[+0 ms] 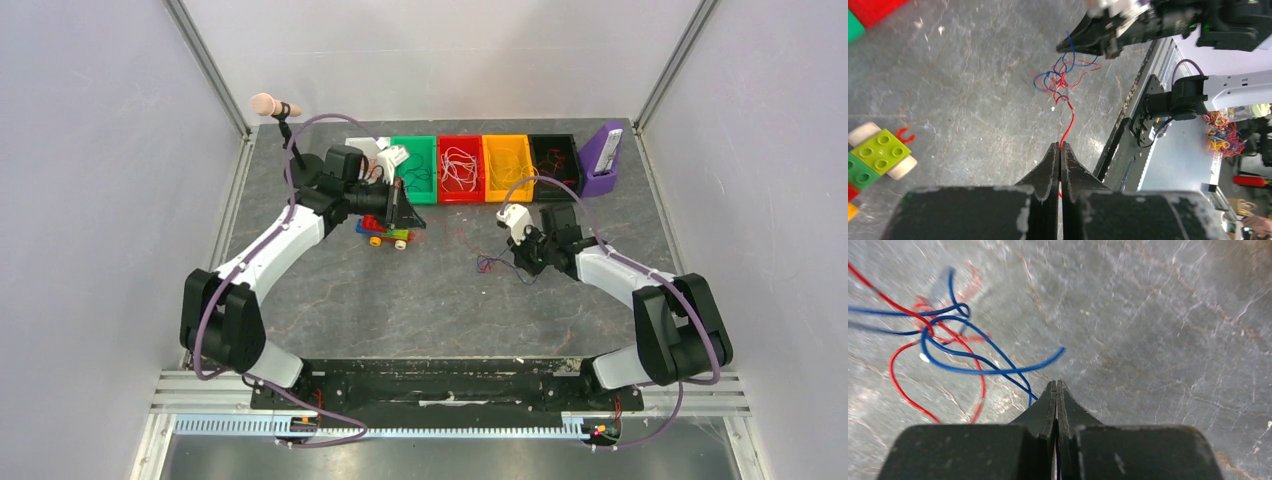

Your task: Untangle the cables

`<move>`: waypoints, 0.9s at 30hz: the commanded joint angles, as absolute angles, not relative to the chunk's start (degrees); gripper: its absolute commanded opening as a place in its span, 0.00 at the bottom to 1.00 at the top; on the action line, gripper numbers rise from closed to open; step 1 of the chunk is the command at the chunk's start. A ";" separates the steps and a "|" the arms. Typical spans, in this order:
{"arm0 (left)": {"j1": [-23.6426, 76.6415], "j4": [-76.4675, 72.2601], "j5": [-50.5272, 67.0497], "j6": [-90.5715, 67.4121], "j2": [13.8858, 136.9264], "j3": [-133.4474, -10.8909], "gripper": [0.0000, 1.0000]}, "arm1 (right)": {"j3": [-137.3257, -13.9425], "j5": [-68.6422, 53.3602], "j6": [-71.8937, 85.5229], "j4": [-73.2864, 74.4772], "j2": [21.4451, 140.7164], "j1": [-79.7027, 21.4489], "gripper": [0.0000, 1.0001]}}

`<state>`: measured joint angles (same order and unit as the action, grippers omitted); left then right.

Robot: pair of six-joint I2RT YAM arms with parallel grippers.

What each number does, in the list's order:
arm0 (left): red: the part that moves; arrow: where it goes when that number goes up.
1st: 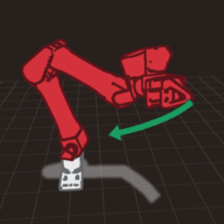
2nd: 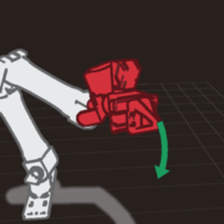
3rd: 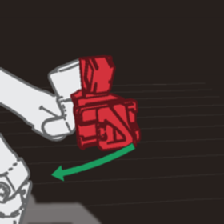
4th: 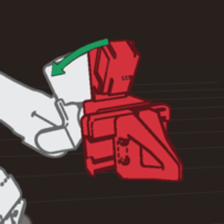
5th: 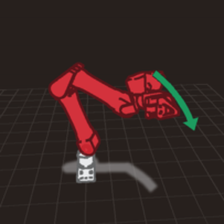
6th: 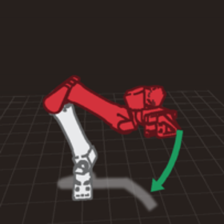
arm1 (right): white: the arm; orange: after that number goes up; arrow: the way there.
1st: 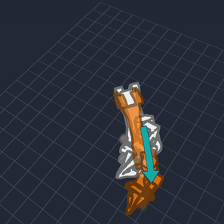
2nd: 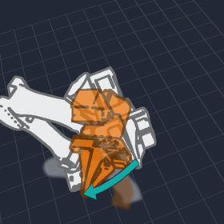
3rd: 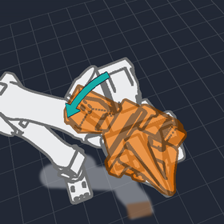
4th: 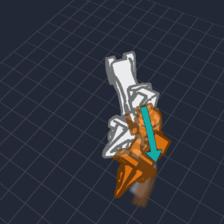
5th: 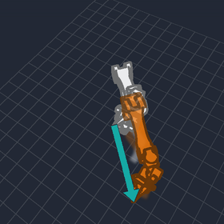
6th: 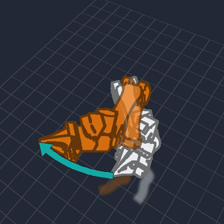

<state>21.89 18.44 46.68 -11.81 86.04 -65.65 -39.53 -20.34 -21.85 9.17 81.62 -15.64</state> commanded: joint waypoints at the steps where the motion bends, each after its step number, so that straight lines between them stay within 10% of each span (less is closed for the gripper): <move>1: 20.86 22.40 46.21 -4.01 81.03 -73.39 0.02 | -38.25 -14.10 -28.96 11.91 83.95 -15.62 0.00; 27: 0.52 20.62 56.97 -9.95 82.05 -102.25 0.02 | -37.44 -11.72 -43.40 18.01 83.02 -5.27 0.00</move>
